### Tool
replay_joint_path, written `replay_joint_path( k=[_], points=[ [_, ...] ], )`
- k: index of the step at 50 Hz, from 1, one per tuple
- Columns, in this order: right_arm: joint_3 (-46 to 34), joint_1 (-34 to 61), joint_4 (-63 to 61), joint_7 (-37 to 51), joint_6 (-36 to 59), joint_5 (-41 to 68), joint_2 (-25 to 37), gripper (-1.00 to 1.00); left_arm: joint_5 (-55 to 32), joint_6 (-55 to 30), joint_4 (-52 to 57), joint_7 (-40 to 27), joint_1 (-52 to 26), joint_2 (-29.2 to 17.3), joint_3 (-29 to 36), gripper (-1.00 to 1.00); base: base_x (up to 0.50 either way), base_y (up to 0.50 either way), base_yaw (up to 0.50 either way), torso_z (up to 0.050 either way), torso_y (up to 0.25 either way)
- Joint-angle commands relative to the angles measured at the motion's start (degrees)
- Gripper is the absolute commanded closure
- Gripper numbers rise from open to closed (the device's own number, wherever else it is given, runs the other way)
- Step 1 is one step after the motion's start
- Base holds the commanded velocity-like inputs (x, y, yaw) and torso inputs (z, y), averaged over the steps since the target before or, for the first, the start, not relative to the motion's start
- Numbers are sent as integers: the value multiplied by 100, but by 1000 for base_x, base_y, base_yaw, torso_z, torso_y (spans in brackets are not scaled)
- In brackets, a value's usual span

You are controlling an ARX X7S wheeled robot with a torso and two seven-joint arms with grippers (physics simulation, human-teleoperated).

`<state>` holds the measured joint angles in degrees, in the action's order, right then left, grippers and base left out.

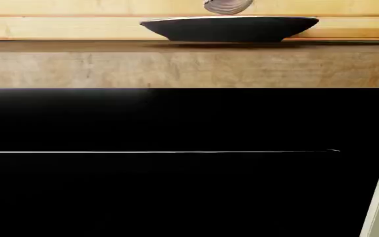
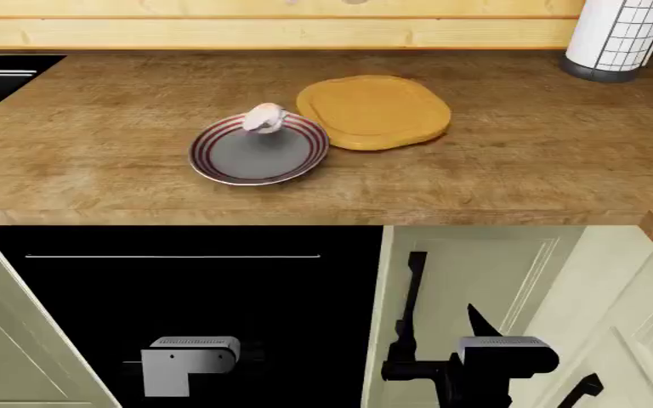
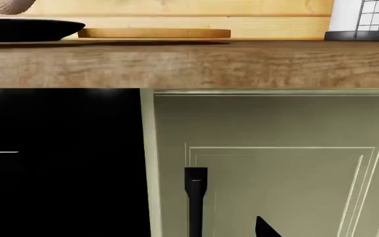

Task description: Pick the scallop from the plate and place it on the cutting board. Then pick the condiment bottle from the cabinet and place it next to the cutting board.

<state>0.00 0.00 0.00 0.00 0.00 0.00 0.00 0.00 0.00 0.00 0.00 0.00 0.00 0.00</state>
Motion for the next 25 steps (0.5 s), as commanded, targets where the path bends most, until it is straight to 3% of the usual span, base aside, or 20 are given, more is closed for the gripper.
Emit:
replay_joint_path(
  k=[1,8,12,20,25],
  points=[
    [-114,3,2,119,6,96,84,-100,-108,-13,-1,-107,-8,-88,95,-100,0,0,0,0,0],
    [-183,20,-10,279,54,433,192,-100,-188,-17,-68,-284,-32,-234,257,-100,0,0,0,0,0],
    [-262,-76,-383,289,138,557,258,-100,-457,-182,216,-179,1,-325,252,-100,0,0,0,47,0],
    [-581,435,-3506,348,2237,592,654,-100,-1403,-2051,2774,-446,-780,-470,-26,-100,0,0,0,50,0],
    [-519,1093,-4635,407,3441,832,738,-100,-1631,-2861,3744,-793,-1405,-572,-162,-100,0,0,0,50,0]
  ],
)
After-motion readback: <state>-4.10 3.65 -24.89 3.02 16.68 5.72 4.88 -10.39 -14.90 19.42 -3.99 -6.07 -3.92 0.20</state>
